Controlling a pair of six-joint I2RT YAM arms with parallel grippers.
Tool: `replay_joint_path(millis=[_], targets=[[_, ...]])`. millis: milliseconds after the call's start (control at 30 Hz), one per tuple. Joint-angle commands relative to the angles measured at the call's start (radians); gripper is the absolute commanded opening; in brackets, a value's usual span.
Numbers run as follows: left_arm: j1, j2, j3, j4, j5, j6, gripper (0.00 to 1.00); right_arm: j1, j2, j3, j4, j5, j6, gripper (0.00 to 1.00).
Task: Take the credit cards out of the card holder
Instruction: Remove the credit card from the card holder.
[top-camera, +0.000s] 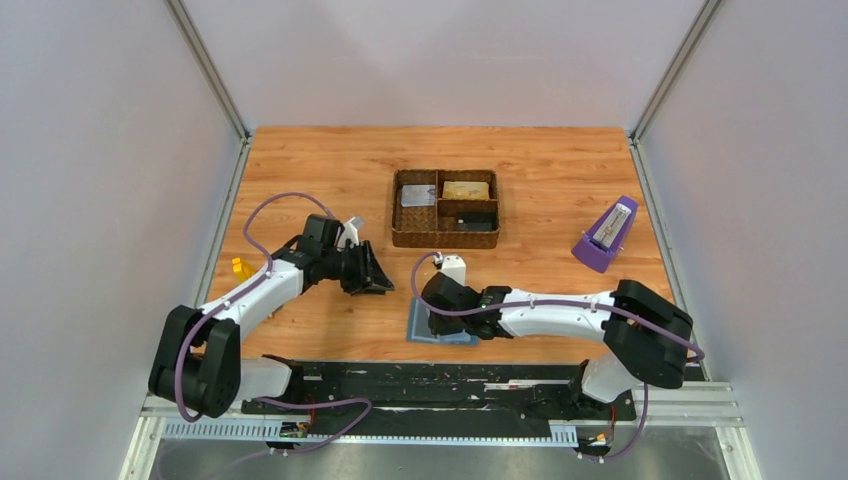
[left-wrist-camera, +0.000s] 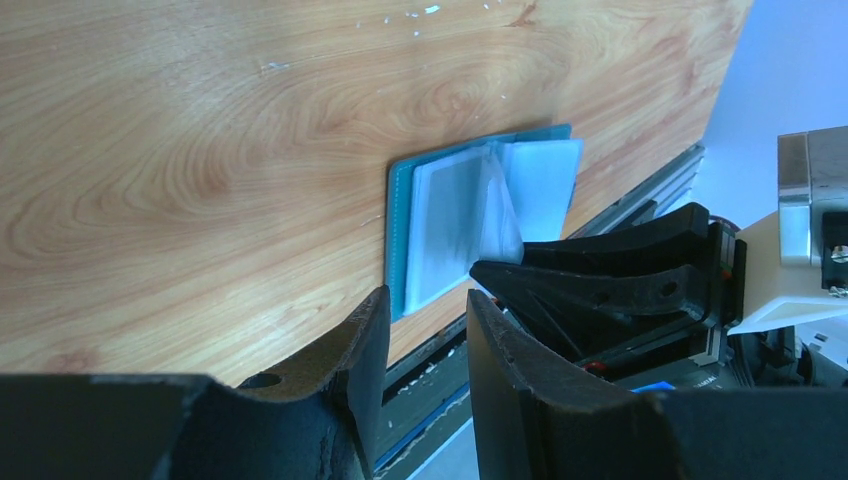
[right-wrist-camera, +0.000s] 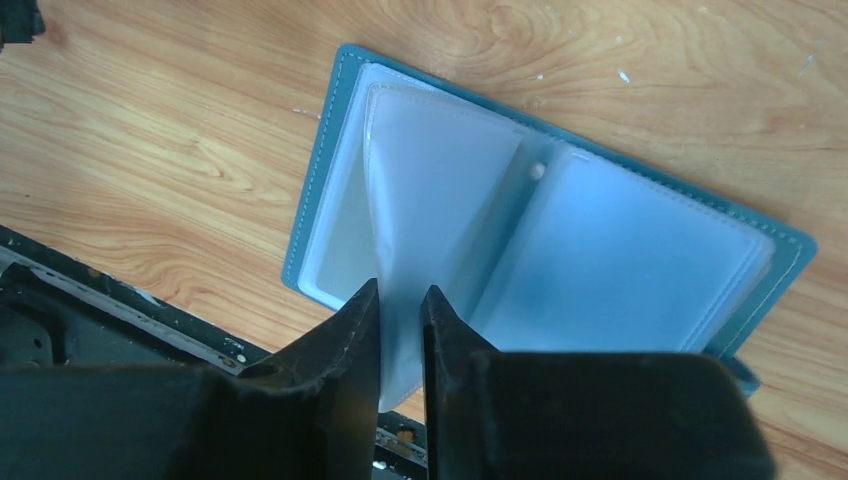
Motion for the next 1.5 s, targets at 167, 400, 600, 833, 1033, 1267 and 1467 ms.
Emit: replay_joint_path(millis=[167,400,600,833,1033,1267,1467], targets=[[-0.083,0.066,-0.022,0.163,0.057,-0.067,0.41,-0.019,-0.106,-0.096,0.189,-0.051,-0.019,0.17],[-0.145,0.149,-0.021,0.231,0.056,-0.105,0.39,-0.028,-0.164,-0.174,0.200,-0.031,0.021,0.27],[-0.148,0.174,-0.012,0.233,0.045,-0.105,0.39,-0.028,-0.247,-0.242,0.168,0.026,0.089,0.30],[-0.154,0.203,-0.011,0.241,0.046,-0.109,0.39,-0.028,-0.323,-0.283,0.096,0.096,0.150,0.36],[-0.159,0.197,-0.008,0.240,0.049,-0.114,0.39,-0.028,-0.318,-0.252,-0.085,0.154,0.222,0.44],[-0.159,0.185,-0.007,0.233,0.048,-0.107,0.39,-0.028,-0.347,-0.134,-0.249,0.174,0.228,0.42],[-0.159,0.184,-0.015,0.236,0.051,-0.103,0.39,-0.027,-0.367,-0.016,-0.293,0.132,0.189,0.36]])
